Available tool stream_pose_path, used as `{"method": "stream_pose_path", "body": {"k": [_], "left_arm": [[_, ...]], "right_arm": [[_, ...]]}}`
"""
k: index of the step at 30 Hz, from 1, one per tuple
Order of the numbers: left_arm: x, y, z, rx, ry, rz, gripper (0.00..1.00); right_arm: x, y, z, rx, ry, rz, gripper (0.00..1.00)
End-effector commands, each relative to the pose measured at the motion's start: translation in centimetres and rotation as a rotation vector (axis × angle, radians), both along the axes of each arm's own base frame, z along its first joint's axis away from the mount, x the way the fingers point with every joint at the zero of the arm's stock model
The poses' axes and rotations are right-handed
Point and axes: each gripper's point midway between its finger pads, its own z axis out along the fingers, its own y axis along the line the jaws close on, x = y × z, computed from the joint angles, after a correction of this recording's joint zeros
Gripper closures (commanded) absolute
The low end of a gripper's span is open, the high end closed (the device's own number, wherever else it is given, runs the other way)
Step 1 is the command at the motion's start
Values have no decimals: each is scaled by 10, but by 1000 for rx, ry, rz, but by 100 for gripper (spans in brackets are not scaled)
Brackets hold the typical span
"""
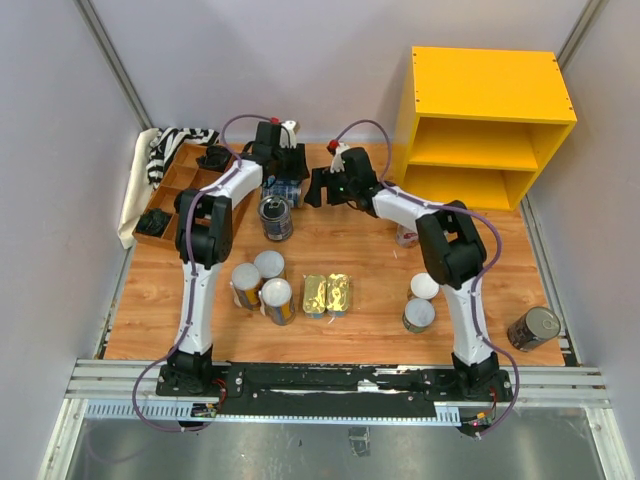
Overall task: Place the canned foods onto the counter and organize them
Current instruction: Adjust the canned food at the center of the board.
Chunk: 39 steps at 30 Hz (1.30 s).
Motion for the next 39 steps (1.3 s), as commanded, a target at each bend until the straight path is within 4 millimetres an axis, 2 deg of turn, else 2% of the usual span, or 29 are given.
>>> {"method": "stream_pose_path", "body": {"k": [1,4,5,7,9,11,13,14,15,16,17,19,21,25,30,35,39], "left_arm": [[-21,-25,-26,-61,97,-91,50],[-24,-36,-17,-121,102,-120,51],[-21,-34,-10,-125,88,-116,50],[-10,-24,20,-152,38,-82,45],[4,-2,56,-232,-2,-33,40],[15,29,89,-302,-32,39,32],[18,63,111,-348,-52,108,26],[17,79,115,-358,-55,148,22],[14,94,120,-358,-65,181,9],[9,106,119,-351,-65,211,3],[4,117,114,-336,-60,244,1],[-7,134,98,-294,-36,301,1],[-20,139,79,-264,1,327,0],[-39,132,60,-314,39,345,2],[-58,115,39,-291,93,375,8],[-70,92,24,-304,126,363,10],[-69,76,16,-331,155,336,12]], "right_arm": [[2,-27,45,-100,-217,0,18],[-3,-33,63,-129,-285,25,15],[-4,-33,71,-129,-309,36,14],[-7,-29,81,-122,-347,83,10],[-14,-21,86,-109,-370,160,8],[-19,-10,90,-110,-390,237,7],[-19,-2,90,-128,-408,290,6],[-18,2,89,-135,-416,316,6],[-16,7,89,-136,-425,344,6],[-14,11,88,-137,-434,372,6],[-11,16,83,-142,-436,401,6],[-1,23,77,-160,-456,443,6],[7,32,71,-170,-481,484,5],[14,45,54,-201,-543,595,7],[13,57,25,-294,-578,690,9],[1,68,15,-288,-588,769,11],[-8,74,12,-275,-615,841,12]]}}
